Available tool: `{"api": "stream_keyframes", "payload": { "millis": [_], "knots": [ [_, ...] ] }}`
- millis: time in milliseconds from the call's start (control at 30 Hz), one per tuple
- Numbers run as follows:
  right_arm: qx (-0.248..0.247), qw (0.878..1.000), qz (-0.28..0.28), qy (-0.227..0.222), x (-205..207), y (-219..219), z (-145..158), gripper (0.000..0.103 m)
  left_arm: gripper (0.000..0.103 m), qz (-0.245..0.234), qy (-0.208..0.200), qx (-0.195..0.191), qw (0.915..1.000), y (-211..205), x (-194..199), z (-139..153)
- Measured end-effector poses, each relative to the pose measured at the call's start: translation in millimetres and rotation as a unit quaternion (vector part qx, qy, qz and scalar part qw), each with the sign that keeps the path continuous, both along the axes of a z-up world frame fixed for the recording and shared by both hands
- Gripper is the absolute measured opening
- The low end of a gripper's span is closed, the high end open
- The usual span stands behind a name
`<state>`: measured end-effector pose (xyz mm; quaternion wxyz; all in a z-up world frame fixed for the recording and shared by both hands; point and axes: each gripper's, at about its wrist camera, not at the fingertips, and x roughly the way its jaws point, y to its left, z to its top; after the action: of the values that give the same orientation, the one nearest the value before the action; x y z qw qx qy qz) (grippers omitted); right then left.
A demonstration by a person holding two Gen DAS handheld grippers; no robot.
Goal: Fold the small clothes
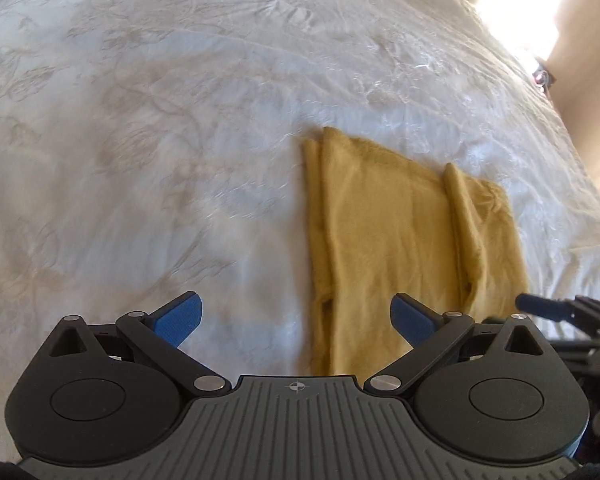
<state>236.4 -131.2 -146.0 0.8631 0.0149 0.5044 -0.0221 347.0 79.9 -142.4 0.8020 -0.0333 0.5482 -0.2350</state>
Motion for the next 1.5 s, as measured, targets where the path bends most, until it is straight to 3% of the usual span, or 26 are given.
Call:
{"api": "stream_keyframes", "payload": {
  "millis": [67,233,533,633,700,767,1033,1400,1467,1500],
  "knots": [
    [-0.047,0.999,0.001,-0.009,-8,7,-3,0.083,0.102,-0.027,0.014,-0.014,0.9994,-20,10,0],
    [-0.145,0.989,0.028,-0.028,-9,33,-15,0.087,0.102,-0.059,0.008,-0.034,0.9976,-60,18,4],
    [-0.189,0.976,0.104,0.003,-8,47,-55,0.069,0.099,-0.056,0.002,-0.026,0.9981,-86,12,8],
    [-0.183,0.977,0.112,0.003,-14,35,-56,0.055,0.084,-0.050,0.004,-0.020,0.9985,-91,11,7],
    [-0.154,0.982,0.107,0.009,-14,21,-52,0.019,0.083,-0.054,0.011,-0.027,0.9981,-98,12,4],
    [-0.117,0.989,0.089,-0.001,-18,3,-43,0.018,0.083,-0.061,0.021,-0.041,0.9971,-109,13,1],
    [-0.068,0.996,0.035,-0.037,-33,-53,-11,0.018,0.083,-0.068,0.074,-0.085,0.9913,-175,20,-26],
    [-0.026,0.999,0.023,-0.036,-33,-69,-10,0.018,0.083,-0.050,0.141,-0.105,0.9831,-233,49,-66],
    [-0.021,0.999,0.020,-0.033,-34,-70,-10,0.018,0.077,-0.041,0.153,-0.118,0.9804,-233,53,-71],
    [-0.020,0.999,0.019,-0.032,-35,-69,-10,0.018,0.062,-0.033,0.153,-0.118,0.9806,-232,55,-72]
  ]
}}
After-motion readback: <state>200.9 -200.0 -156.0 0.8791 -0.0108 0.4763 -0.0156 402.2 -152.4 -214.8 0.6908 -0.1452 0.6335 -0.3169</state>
